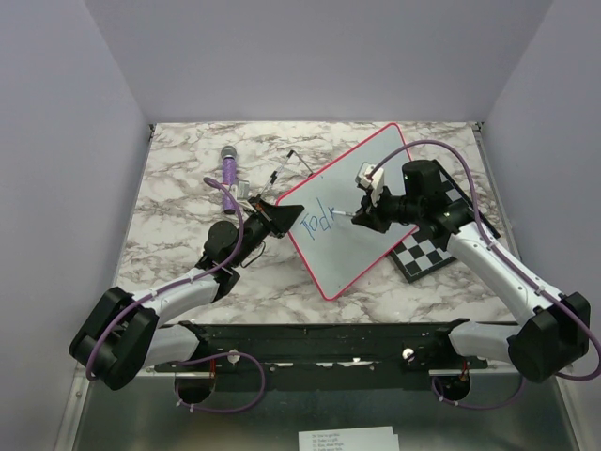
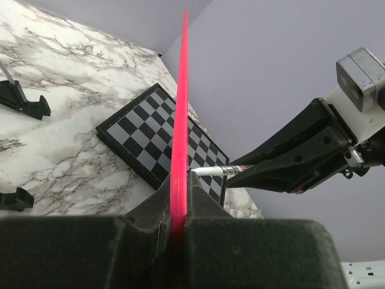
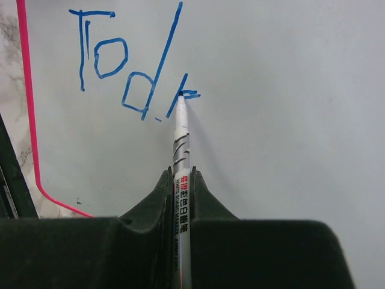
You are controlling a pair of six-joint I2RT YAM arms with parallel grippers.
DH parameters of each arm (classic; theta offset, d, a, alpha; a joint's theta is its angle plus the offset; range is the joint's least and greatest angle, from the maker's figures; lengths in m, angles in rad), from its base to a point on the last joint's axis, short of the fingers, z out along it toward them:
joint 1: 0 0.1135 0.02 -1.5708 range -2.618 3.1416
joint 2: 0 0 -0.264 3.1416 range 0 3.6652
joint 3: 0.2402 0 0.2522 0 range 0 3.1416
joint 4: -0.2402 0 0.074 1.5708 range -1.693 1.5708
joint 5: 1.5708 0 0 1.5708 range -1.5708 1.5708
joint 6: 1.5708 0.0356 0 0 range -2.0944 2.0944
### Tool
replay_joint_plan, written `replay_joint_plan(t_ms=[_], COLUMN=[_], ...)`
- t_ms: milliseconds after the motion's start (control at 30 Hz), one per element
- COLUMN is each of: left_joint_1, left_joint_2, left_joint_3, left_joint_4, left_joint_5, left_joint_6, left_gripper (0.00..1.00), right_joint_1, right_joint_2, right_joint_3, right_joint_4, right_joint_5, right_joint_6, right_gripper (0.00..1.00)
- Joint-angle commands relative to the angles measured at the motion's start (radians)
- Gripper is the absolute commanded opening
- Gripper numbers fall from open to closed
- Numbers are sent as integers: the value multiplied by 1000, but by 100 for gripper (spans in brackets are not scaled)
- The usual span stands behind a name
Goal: Write a sentence on the whiteboard
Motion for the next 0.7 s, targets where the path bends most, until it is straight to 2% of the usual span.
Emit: replay_joint_plan(t_ms=[0,667], left_joint_1=[-3,-3], left_joint_2=[-13,-27], left_joint_3=[31,20], left_joint_4=[169,164], left_joint_5=[32,27], left_joint_6=[-17,-15], left_gripper=[0,0], right_joint_1=[0,-2], right_joint_2=[17,-30], right_joint_3=[-1,-45], right_joint_4=[-47,-74], right_joint_5=[-50,51], right_joint_6=[-46,-63], right_gripper=[0,0])
